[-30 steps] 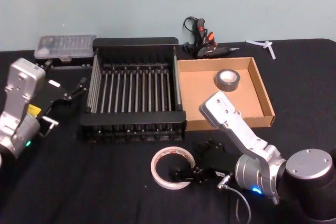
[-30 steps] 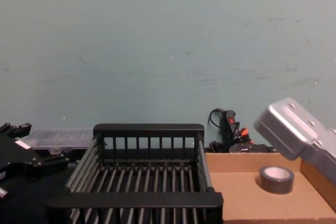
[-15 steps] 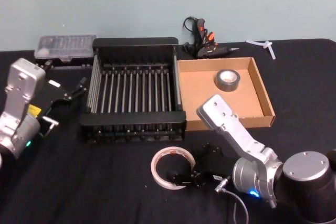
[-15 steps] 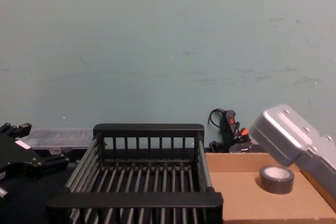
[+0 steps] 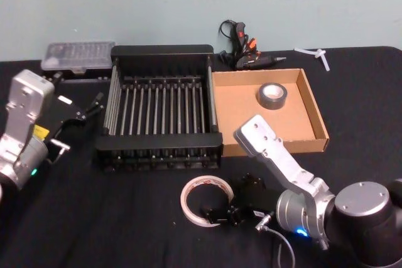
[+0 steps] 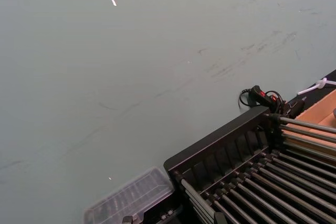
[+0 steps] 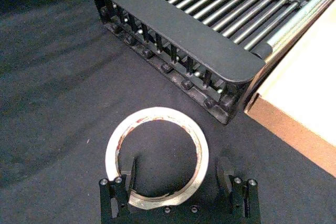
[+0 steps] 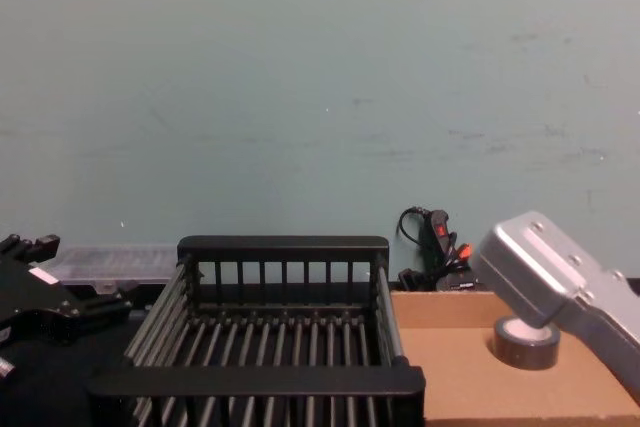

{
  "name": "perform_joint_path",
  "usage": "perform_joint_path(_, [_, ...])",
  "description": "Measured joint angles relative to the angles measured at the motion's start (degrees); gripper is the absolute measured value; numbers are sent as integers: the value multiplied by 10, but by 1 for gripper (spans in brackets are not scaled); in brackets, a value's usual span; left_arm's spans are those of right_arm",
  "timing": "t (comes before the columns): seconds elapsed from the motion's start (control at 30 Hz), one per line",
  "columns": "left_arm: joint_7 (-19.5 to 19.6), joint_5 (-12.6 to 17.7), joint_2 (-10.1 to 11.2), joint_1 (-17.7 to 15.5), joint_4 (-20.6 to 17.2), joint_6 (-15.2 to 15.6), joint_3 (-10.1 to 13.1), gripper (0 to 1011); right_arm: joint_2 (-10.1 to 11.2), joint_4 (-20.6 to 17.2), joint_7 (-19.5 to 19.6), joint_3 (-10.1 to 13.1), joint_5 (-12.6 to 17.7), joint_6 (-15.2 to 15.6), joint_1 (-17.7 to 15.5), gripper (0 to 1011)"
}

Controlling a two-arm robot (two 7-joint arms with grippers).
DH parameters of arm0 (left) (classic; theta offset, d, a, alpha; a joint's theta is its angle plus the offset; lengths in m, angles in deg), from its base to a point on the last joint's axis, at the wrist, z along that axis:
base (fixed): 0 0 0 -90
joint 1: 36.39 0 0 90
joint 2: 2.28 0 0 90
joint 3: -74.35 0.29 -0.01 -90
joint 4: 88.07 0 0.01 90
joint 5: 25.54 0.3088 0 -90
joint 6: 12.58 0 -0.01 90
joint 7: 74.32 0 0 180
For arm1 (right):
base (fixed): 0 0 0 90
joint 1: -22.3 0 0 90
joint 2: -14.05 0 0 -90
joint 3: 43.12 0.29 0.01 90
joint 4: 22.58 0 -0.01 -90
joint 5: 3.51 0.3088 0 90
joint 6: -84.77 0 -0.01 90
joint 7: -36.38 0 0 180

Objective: Pick up the white tape and place it into the black box , Pick up the silver tape and place it into the brown box.

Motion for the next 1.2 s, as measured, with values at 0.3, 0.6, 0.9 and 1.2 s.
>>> perform_joint_path(0.3, [0,0,0,0,0,0,0,1001,-3,7,-3,-2,-1,1,5,1002])
perform_joint_path(0.6, [0,0,0,0,0,0,0,1001,-6,10,-3,-2,0,1,6,1002])
perform_joint_path(0.9, [0,0,0,0,0,0,0,1001,-9,16,-3,-2,-1,-4,12,1002])
perform_joint_path(1.2, [0,0,0,0,0,0,0,1001,-14,27,-2,-5,-5,-14,25,1002])
